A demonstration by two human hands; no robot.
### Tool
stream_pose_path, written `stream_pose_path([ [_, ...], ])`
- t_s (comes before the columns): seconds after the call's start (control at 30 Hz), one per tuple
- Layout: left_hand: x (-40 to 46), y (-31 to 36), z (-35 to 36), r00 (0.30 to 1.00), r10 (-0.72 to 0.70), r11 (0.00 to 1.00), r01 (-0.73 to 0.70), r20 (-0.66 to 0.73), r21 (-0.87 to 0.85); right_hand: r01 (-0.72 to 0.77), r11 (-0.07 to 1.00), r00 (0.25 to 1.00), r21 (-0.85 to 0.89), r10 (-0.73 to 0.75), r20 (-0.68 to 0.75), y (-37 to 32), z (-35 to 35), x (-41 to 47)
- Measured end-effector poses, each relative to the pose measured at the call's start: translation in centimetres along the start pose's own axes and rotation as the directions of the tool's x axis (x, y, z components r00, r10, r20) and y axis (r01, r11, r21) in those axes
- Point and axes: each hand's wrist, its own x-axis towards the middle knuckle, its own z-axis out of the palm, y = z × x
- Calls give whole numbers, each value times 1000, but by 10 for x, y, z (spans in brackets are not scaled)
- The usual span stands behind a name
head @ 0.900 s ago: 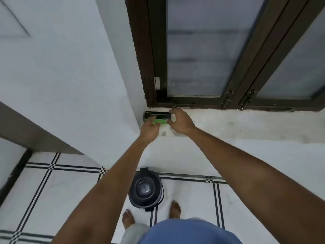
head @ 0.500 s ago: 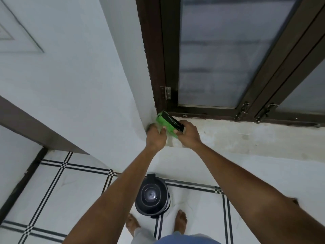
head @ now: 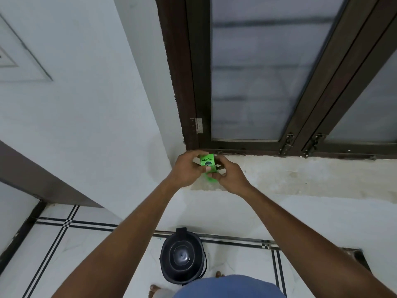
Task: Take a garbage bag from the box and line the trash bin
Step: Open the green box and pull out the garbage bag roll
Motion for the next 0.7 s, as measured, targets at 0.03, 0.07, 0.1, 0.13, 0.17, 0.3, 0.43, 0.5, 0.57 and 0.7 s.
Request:
stream_pose_path([
  [0.03,0,0,-1,1000,-25,1000,25,6,16,-5,1000,1000,-11,5,0,2,1,-1],
  [0.07,0,0,-3,999,-45,999,45,8,18,-8,1000,1000,-16,8,0,4,2,-2],
  [0.1,2,1,-4,999,-51,998,50,9,28,-9,1000,1000,-11,9,0,6,3,-4],
  [0.13,3,3,-6,999,-41,998,41,9,51,-5,1000,1000,0,5,0,6,4,-5],
  [0.17,4,7,-8,1000,-26,996,25,10,85,-2,1000,1000,16,2,-4,6,4,-4],
  [0.3,8,16,-12,995,26,974,-47,96,224,-31,999,999,23,32,-16,5,3,0],
  [0.43,15,20,-17,975,42,883,-138,217,448,-66,998,998,-21,66,-2,10,-1,2],
  [0.5,21,25,-20,958,77,828,-215,276,518,-75,997,997,-21,76,6,9,-3,3],
  [0.57,27,34,-22,934,106,749,-300,340,591,-81,996,997,-39,81,11,7,-2,5],
  [0.7,38,44,-15,905,136,668,-384,403,637,-86,994,996,-68,86,-1,5,-2,7],
])
